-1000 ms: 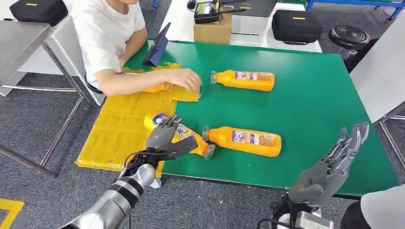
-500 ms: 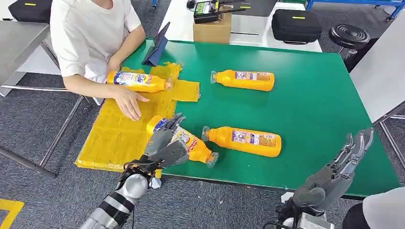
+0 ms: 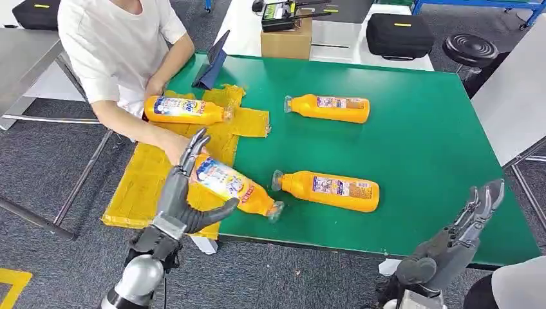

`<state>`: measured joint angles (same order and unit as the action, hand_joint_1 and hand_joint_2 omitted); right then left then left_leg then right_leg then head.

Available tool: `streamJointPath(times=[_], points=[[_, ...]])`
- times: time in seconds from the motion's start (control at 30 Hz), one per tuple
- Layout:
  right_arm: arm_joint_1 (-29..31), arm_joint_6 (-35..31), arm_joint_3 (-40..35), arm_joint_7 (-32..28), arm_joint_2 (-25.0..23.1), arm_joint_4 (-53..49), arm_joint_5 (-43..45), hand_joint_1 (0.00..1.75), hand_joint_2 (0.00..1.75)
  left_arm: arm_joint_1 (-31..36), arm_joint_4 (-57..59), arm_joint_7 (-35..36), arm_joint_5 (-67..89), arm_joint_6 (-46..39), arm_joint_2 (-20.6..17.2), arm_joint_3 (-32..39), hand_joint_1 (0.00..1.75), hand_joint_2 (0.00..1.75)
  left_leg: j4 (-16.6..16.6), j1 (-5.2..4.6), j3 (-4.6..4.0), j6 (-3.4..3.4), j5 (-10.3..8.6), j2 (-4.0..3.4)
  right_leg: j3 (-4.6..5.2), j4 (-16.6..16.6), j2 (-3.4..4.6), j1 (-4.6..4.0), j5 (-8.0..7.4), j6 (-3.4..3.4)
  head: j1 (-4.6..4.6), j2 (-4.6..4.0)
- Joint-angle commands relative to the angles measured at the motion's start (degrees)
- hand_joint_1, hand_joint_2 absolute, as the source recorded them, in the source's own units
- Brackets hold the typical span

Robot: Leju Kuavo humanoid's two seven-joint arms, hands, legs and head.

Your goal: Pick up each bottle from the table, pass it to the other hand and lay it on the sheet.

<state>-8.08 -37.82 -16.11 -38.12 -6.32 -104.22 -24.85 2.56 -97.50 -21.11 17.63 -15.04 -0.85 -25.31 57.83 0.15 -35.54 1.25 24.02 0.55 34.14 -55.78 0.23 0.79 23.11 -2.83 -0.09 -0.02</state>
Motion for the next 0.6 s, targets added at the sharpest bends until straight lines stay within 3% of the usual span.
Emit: streamJointPath(times=[0.03,0.1,0.17,0.37,0.6], points=[[3.0,7.4,3.9,7.7,6.8,21.4,-11.1,0.00,1.75,-5.0,-6.6,-5.4,-8.0,-0.3,0.4,-0.8,0.00,1.75,-0.1,0.04,0.37,-0.04,0.10,-0.12,-0.35,0.2,0.06,-0.06,0.04,0.07,0.00,0.02],[3.1,7.7,5.3,6.2,7.4,23.1,-10.1,0.00,1.75,-5.3,-6.9,-5.6,-8.1,-0.4,0.4,-0.5,0.00,1.75,-0.1,0.06,0.21,-0.03,0.05,0.02,-0.24,0.2,-0.03,-0.08,0.02,0.05,0.00,0.00],[3.7,9.6,6.8,9.1,9.3,26.2,-14.7,0.00,1.75,-5.3,-6.8,-6.2,-8.8,-0.1,0.8,0.2,0.00,1.75,-0.1,0.05,0.24,-0.03,0.07,0.01,-0.26,0.2,-0.01,-0.07,0.03,0.06,-0.02,0.02],[6.8,11.2,10.7,10.2,13.7,34.1,-18.7,0.00,1.75,-3.2,-4.5,-6.1,-10.2,-2.0,2.9,1.9,0.00,1.75,-0.1,0.00,0.19,-0.02,0.04,0.09,-0.25,0.1,-0.08,-0.03,0.02,0.05,0.00,0.02],[12.6,13.7,10.0,10.1,16.2,39.7,-22.7,0.00,1.75,-0.2,-1.4,-5.7,-12.9,-3.9,4.2,1.2,0.00,1.75,-0.1,-0.04,0.13,0.00,0.01,0.01,-0.14,0.1,0.00,0.01,-0.04,0.02,-0.02,0.02]])
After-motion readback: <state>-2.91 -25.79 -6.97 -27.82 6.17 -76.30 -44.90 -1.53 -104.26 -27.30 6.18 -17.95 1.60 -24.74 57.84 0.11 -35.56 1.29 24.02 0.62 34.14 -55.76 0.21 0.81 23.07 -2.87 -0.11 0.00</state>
